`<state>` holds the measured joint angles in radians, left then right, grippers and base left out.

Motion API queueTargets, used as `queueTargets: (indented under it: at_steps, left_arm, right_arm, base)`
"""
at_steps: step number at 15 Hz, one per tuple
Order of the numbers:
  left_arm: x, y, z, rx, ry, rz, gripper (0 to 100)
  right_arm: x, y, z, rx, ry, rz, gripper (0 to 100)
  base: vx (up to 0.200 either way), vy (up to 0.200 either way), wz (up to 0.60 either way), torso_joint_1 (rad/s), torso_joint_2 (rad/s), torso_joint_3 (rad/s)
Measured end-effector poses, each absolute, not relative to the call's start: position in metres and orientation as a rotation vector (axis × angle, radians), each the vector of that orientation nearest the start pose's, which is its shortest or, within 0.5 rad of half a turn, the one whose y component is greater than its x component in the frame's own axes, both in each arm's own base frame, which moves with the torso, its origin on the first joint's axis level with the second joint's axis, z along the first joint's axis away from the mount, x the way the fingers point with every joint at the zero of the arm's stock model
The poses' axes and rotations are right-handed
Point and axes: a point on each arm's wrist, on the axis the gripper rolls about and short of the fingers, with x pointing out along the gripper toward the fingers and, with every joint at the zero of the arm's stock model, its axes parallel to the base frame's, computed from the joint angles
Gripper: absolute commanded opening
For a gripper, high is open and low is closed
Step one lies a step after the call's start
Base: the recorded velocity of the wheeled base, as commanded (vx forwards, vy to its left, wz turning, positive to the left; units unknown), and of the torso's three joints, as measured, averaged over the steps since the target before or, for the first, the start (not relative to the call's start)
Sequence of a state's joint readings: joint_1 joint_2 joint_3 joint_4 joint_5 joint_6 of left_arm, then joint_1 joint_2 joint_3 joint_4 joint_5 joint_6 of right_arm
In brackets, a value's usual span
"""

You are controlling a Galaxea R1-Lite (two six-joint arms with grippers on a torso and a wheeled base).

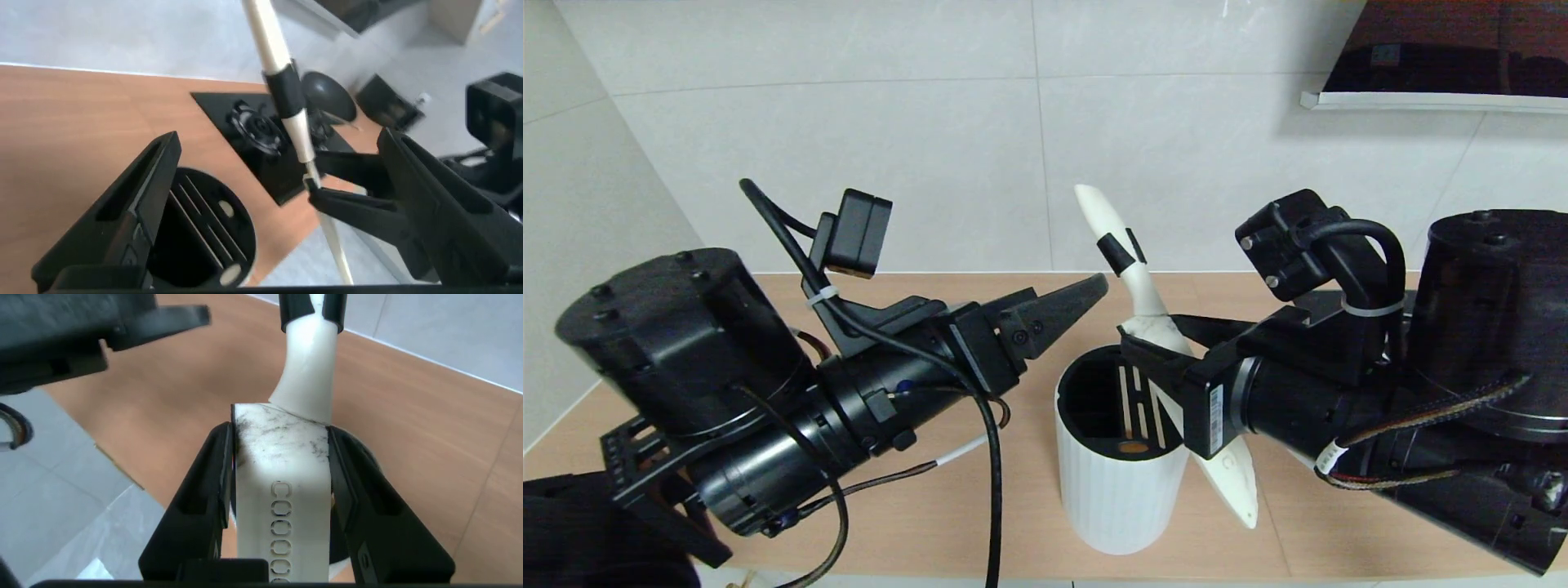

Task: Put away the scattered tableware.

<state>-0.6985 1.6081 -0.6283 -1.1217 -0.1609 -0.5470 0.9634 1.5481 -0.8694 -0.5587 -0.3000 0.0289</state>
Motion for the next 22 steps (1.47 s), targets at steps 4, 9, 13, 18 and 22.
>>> queueTargets:
  at_steps: [4,9,13,18,22]
  left_arm:
    - [0.219,-0.194,0.211,-0.564,0.003,-0.925,100]
    - [0.221,-0.213,0.205,-0.557,0.022,-0.965,100]
    - [0.224,-0.216,0.203,-0.552,0.032,-0.980,100]
    - [0.228,-0.220,0.195,-0.545,0.056,-0.981,100]
    - [0.228,-0.220,0.197,-0.548,0.046,-0.980,100]
  right_arm:
    - [0.163,0.224,0.236,-0.038,0.110,0.664,0]
    - [0.162,0.224,0.234,-0.042,0.118,0.668,0]
    - [0.161,0.224,0.232,-0.047,0.125,0.673,0]
    - [0.157,0.226,0.229,-0.056,0.132,0.691,0]
    - [0.155,0.227,0.228,-0.059,0.134,0.698,0]
  base:
    - [0.000,0.000,0.00,0.000,0.00,0.000]
    - [0.000,0.000,0.00,0.000,0.00,0.000]
    - [0.000,0.000,0.00,0.000,0.00,0.000]
    - [0.000,0.000,0.00,0.000,0.00,0.000]
    - [0.000,0.000,0.00,0.000,0.00,0.000]
